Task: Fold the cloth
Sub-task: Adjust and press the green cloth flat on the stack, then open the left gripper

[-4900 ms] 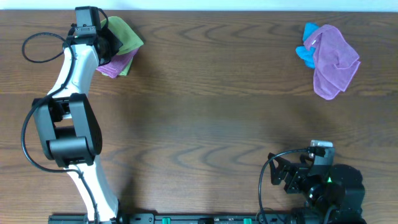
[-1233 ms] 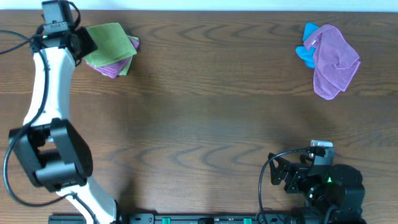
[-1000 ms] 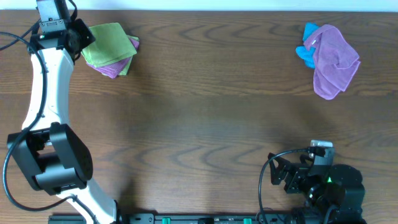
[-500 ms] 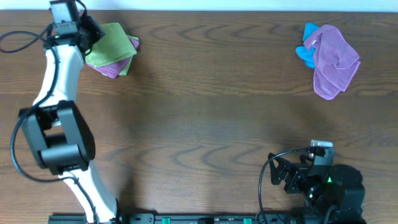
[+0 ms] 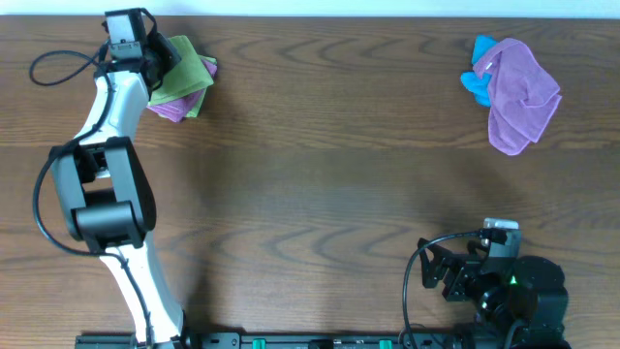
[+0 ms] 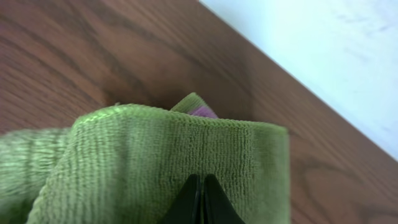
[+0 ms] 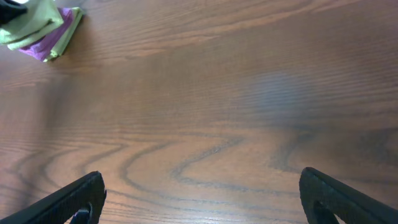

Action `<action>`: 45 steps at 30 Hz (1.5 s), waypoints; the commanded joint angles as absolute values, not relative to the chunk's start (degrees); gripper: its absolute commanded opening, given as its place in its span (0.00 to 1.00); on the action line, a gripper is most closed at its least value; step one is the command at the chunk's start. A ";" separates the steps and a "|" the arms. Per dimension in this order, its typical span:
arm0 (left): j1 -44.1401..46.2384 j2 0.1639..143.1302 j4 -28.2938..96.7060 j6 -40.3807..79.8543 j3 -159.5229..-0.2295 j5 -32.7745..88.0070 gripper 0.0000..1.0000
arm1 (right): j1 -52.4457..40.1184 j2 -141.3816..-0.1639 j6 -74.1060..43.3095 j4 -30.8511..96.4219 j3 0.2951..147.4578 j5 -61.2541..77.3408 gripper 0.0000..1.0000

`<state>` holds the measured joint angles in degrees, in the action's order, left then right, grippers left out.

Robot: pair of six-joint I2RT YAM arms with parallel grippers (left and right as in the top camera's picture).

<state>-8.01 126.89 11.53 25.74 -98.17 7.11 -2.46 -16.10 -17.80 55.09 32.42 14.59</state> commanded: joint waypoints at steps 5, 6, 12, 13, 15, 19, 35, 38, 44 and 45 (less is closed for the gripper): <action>-7.77 131.96 10.46 26.85 -99.18 7.25 0.06 | -2.07 -15.70 -18.63 55.13 32.18 14.85 0.99; -7.77 132.49 10.44 26.87 -99.18 7.25 0.06 | -2.07 -15.70 -18.63 55.13 32.18 14.85 0.99; -7.77 133.45 10.46 26.85 -99.18 7.51 0.05 | -2.07 -15.70 -18.63 55.13 32.18 14.85 0.99; -7.77 133.45 10.44 26.83 -99.18 7.51 0.06 | -2.07 -15.70 -18.63 55.13 32.18 14.85 0.99; -7.79 133.45 10.46 26.83 -99.18 7.53 0.06 | -2.07 -15.70 -18.63 55.13 32.18 14.85 0.99; -7.86 132.73 10.68 26.55 -99.18 7.57 0.06 | -2.07 -15.70 -18.63 55.13 32.18 14.85 0.99; -7.94 119.15 19.92 21.17 -100.27 5.34 0.07 | -2.07 -15.70 -18.63 55.13 32.18 14.85 0.99; -7.94 117.99 20.60 21.21 -100.27 5.39 0.06 | -2.07 -15.70 -18.61 55.13 32.18 14.85 0.99; -7.94 116.90 22.70 21.21 -100.27 5.39 0.06 | -2.07 -15.70 -18.61 55.13 32.18 14.85 0.99; -7.94 116.90 22.74 21.21 -100.25 5.39 0.06 | -2.07 -15.70 -18.63 55.13 32.18 14.85 0.99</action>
<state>-8.03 118.06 22.28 22.22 -98.83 5.98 -2.46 -16.10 -17.80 55.11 32.42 14.59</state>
